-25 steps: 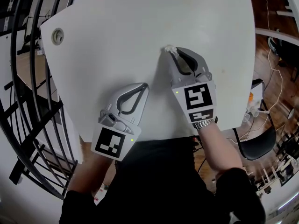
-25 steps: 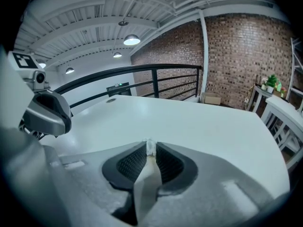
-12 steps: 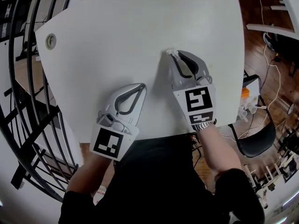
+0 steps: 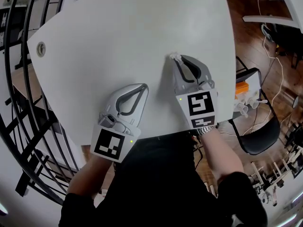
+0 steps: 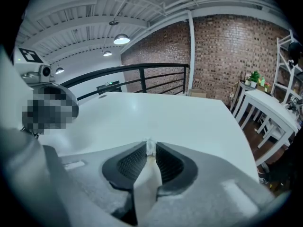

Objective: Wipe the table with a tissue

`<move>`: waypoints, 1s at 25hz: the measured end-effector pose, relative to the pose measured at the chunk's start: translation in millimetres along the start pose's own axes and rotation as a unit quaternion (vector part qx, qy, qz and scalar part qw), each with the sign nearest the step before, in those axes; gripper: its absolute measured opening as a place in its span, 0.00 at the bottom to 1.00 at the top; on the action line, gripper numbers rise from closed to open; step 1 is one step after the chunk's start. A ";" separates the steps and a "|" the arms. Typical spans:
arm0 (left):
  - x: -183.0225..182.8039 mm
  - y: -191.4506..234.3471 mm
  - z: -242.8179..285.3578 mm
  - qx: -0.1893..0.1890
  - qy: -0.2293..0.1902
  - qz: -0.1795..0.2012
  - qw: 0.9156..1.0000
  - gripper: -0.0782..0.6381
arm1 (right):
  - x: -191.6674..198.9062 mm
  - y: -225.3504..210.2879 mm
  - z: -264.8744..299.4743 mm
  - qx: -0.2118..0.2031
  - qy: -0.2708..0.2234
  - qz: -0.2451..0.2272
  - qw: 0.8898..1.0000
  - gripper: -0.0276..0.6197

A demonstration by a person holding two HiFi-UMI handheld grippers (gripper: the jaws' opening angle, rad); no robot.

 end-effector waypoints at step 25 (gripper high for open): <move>-4.1 -65.8 34.4 0.011 0.013 0.024 1.000 0.13 | 49.4 -47.2 -36.9 0.005 0.011 0.019 1.000 0.12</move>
Point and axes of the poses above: the fingertips, and each gripper's own axes: z forward along the fingers, y to its left, x out of its underside, the point moved 2 cm from there along -z, backward along the fingers, and after that the axes turned 15 degrees about -x, right-handed, at the moved point
